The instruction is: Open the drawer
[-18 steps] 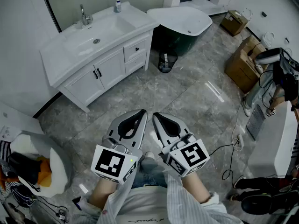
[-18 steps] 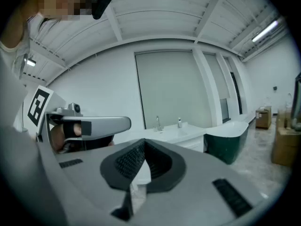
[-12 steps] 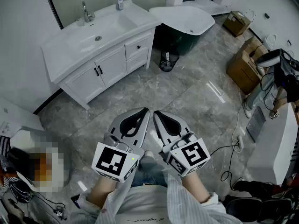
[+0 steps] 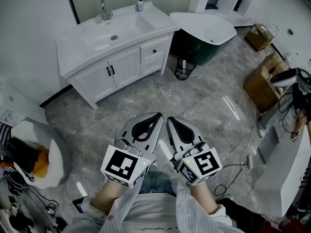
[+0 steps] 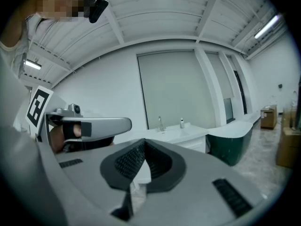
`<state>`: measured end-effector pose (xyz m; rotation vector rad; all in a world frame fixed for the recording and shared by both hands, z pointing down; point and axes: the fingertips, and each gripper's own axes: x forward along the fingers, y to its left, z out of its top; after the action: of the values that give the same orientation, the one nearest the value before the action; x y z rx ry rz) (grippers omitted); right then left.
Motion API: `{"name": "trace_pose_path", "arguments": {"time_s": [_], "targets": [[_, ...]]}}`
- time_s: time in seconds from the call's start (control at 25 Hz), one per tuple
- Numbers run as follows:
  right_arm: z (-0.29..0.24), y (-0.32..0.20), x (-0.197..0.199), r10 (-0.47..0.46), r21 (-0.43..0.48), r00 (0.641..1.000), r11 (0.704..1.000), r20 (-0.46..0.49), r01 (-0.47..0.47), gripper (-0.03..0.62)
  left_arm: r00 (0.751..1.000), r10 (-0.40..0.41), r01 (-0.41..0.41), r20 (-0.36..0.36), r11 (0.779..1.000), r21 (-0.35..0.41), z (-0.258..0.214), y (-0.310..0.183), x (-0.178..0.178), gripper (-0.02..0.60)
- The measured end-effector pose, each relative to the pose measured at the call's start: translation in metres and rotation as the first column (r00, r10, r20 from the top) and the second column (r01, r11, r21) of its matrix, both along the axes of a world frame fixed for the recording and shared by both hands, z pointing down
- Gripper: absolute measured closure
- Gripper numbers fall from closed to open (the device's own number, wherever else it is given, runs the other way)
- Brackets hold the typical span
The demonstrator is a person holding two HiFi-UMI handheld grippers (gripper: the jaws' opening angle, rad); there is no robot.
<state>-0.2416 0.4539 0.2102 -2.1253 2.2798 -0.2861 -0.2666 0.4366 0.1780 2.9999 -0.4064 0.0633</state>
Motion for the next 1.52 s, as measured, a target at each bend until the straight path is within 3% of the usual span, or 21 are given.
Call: {"name": "trace_pose_path", "arguments": {"time_s": [0.28, 0.6, 1.12, 1.52], "targets": [[0.006, 0.002, 0.012, -0.019, -0.004, 1.000, 1.000, 0.008, 0.019, 0.585, 1.000, -0.012, 0.012, 0.018, 1.000, -0.005, 0.007, 0.003, 0.015, 0.566], [0.015, -0.032, 0.043, -0.006, -0.013, 1.000, 1.000, 0.011, 0.006, 0.585, 1.000, -0.004, 0.004, 0.018, 1.000, -0.010, 0.015, -0.033, 0.045, 0.566], [0.010, -0.157, 0.111, 0.050, -0.018, 0.999, 0.999, 0.002, -0.050, 0.585, 0.999, 0.036, -0.037, 0.034, 0.999, 0.008, 0.010, -0.164, 0.114, 0.566], [0.012, -0.237, 0.138, 0.102, -0.041, 0.995, 0.994, 0.016, -0.101, 0.583, 0.998, 0.054, -0.055, 0.036, 0.998, 0.027, 0.010, -0.248, 0.137, 0.566]]}}
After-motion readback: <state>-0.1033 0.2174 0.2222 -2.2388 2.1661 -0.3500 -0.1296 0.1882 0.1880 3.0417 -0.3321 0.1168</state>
